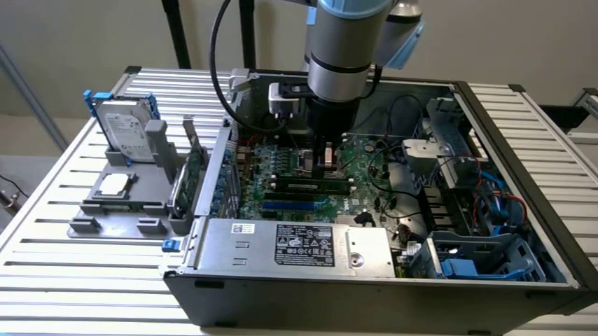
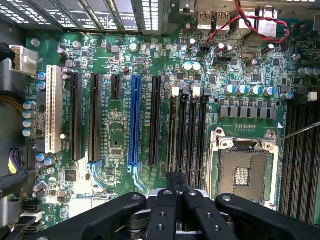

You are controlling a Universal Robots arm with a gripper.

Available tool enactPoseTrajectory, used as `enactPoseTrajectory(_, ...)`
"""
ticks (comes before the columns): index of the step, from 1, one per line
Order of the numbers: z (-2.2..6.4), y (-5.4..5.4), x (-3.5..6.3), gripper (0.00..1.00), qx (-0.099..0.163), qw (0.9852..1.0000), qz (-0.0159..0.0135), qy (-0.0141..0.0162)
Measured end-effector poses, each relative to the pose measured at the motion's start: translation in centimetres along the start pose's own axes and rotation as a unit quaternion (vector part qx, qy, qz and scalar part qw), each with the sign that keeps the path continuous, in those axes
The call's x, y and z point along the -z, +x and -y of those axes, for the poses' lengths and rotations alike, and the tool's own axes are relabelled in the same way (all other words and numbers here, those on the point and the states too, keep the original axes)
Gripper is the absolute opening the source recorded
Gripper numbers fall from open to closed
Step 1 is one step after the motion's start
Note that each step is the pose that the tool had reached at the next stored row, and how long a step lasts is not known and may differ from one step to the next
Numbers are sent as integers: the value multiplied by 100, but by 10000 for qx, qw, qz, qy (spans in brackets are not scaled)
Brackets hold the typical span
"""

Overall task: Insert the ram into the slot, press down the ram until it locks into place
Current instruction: 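Press down the ram until it locks into place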

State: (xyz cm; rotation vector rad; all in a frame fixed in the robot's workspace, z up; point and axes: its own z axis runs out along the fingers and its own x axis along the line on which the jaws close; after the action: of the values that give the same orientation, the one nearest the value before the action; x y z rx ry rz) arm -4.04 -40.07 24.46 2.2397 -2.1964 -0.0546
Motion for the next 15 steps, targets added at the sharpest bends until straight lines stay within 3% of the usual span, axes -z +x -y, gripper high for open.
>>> enactPoseTrajectory(15,2,-24,-51,11,0,10000,0,0)
